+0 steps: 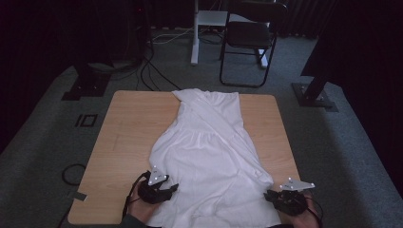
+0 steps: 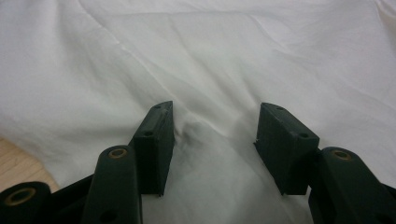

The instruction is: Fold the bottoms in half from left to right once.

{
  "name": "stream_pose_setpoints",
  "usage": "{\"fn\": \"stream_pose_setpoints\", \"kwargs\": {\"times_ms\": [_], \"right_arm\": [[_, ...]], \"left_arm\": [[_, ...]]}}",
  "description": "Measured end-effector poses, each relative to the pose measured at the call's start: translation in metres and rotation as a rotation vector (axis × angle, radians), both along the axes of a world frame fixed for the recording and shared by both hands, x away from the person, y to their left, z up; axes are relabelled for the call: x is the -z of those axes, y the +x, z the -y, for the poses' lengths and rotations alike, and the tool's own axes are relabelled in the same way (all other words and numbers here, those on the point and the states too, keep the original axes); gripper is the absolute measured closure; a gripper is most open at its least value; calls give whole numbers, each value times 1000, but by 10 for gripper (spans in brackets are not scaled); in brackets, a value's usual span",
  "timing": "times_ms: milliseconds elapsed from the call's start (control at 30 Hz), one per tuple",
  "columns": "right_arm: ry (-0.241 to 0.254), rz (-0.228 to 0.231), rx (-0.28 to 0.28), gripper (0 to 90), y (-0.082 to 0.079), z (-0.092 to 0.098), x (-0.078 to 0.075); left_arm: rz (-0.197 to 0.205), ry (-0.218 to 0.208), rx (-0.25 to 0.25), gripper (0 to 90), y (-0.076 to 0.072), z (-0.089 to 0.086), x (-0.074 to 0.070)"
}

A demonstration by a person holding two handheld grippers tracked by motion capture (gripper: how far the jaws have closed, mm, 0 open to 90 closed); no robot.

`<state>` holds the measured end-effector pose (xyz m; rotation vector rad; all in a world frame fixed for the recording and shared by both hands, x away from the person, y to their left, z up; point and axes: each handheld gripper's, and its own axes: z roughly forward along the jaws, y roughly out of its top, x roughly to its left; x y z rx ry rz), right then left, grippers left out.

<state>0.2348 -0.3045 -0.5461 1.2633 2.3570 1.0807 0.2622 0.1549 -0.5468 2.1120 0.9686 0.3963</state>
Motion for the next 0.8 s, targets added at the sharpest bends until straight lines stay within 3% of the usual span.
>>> {"fn": "stream_pose_setpoints", "kwargs": {"times_ms": [133, 267, 333, 367, 467, 500, 600, 800], "right_arm": [[22, 74, 16, 525, 20, -17, -5], [17, 84, 28, 483, 46, -29, -1], [13, 55, 28, 495, 54, -32, 4], [-1, 45, 14, 584, 56, -33, 5], [-8, 15, -27, 814, 53, -32, 8], [-9, 15, -32, 850, 49, -30, 7], [2, 19, -47, 874, 34, -18, 4], [30, -1, -15, 870, -1, 18, 2]], "left_arm": [[10, 8, 13, 472, 0, 6, -2], [20, 13, 35, 472, -3, 12, -4], [18, 9, 49, 472, -5, 15, -4], [17, 10, 56, 471, -6, 17, -4], [9, 14, 64, 470, -7, 21, -2], [7, 14, 68, 471, -7, 22, -2], [1, 4, 83, 471, -8, 25, -5], [18, 7, 148, 475, -4, 41, -21]]}}
